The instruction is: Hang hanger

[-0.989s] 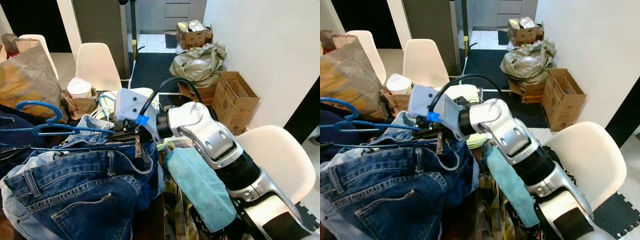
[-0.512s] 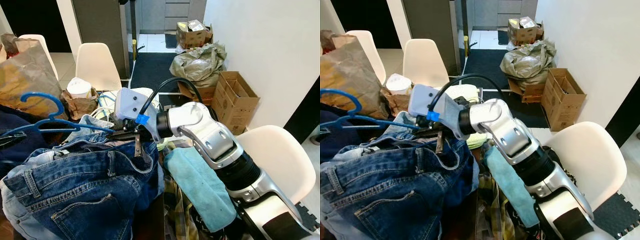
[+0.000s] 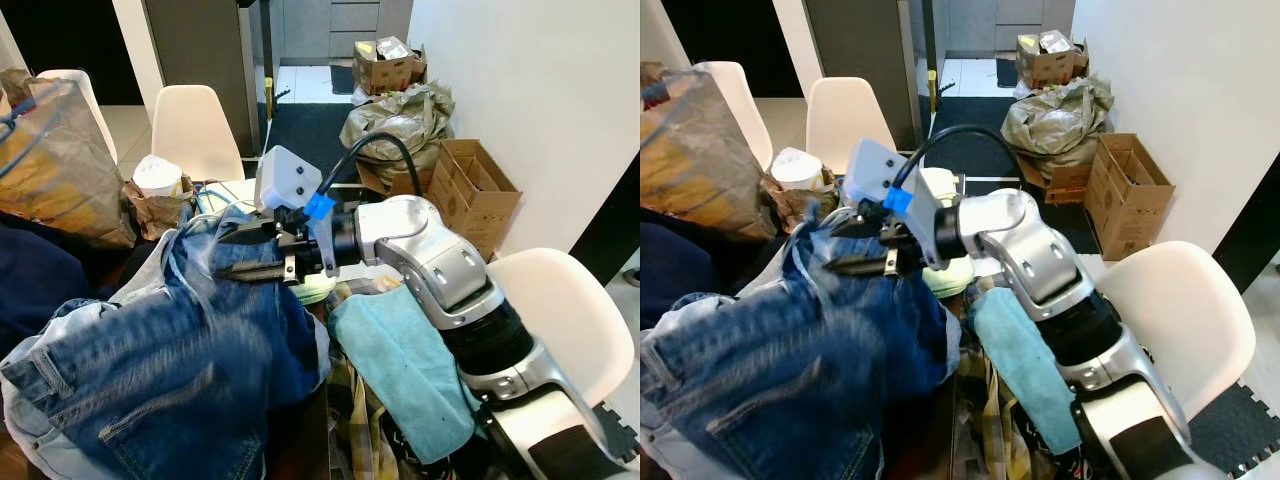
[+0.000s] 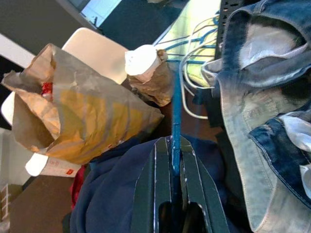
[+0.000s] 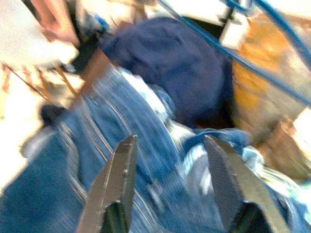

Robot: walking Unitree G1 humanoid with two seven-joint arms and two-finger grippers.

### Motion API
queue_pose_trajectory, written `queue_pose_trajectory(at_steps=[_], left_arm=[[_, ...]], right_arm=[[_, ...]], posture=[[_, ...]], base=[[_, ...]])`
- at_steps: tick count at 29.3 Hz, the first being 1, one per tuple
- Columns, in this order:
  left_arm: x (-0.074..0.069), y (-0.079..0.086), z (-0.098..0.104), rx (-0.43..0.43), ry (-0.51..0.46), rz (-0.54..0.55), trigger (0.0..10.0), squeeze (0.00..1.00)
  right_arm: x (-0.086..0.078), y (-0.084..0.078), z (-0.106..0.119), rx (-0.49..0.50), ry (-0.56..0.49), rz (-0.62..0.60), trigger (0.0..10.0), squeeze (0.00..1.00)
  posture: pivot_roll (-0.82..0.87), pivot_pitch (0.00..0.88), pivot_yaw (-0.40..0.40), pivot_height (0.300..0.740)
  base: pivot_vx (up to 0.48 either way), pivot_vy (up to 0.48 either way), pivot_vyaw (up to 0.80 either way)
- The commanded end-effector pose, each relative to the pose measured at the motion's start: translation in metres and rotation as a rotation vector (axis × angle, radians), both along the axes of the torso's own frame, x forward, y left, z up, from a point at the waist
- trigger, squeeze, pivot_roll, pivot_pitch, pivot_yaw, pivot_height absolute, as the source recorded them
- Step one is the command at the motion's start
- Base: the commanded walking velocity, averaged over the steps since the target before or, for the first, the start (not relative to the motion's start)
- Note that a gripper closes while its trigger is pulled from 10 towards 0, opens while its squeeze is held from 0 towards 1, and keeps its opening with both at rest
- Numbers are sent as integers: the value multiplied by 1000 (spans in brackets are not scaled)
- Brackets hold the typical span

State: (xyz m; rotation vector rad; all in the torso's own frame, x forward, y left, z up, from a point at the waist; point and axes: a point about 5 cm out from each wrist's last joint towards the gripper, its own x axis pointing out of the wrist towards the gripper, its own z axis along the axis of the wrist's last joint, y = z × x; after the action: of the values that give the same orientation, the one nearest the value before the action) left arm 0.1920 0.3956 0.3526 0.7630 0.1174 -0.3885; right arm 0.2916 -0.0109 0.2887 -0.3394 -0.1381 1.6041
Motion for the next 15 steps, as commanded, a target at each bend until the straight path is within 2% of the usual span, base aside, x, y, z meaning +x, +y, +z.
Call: queue_pose_trajectory(at_steps=[1,2,3,4,6,7,8,9,10,11,13,14,15], left_arm=[[-6,-4,19,56,-13,-16,0,0],[-6,-4,19,56,-13,-16,0,0],[-10,-1,32,88,-37,-6,0,0],[-11,-1,39,93,-58,-3,0,0],[-12,-1,43,94,-72,-3,0,0],[-11,-7,50,74,-133,-30,0,0],[-9,-17,58,11,-233,-82,0,0],[-9,-17,58,11,-233,-82,0,0],[-7,-25,65,-60,-327,-128,0,0],[-4,-33,70,-183,-450,-159,0,0],[-4,-33,70,-183,-450,-159,0,0],[0,-36,70,-306,-545,-155,980,0],[0,-36,70,-306,-545,-155,980,0]], right_arm=[[-3,-3,3,40,19,27,10000,1000],[-3,-3,3,40,19,27,10000,1000],[-1,-6,1,38,16,2,10000,827],[2,-7,0,40,16,-17,10000,290],[3,-8,0,42,17,-29,10000,290],[7,-10,4,88,42,-57,10000,0],[14,-14,12,172,75,-101,10000,0],[14,-14,12,172,75,-101,10000,0],[21,-18,21,257,107,-143,10000,0],[29,-24,31,363,146,-185,10000,0],[29,-24,31,363,146,-185,10000,0],[35,-32,41,464,175,-221,10000,0],[35,-32,41,464,175,-221,10000,0]], posture=[[15,22,15,740],[15,22,15,740],[18,25,17,740],[19,25,18,740],[19,25,18,740],[22,27,20,740],[25,29,21,740],[25,29,21,740],[24,28,20,740],[23,28,20,740],[23,28,20,740],[21,29,17,740],[21,29,17,740]], base=[[0,0,0],[0,0,0],[0,0,0],[0,0,0],[0,0,0],[0,0,0],[0,0,0],[0,0,0],[0,0,0],[0,0,0],[0,0,0],[0,0,0],[0,0,0]])
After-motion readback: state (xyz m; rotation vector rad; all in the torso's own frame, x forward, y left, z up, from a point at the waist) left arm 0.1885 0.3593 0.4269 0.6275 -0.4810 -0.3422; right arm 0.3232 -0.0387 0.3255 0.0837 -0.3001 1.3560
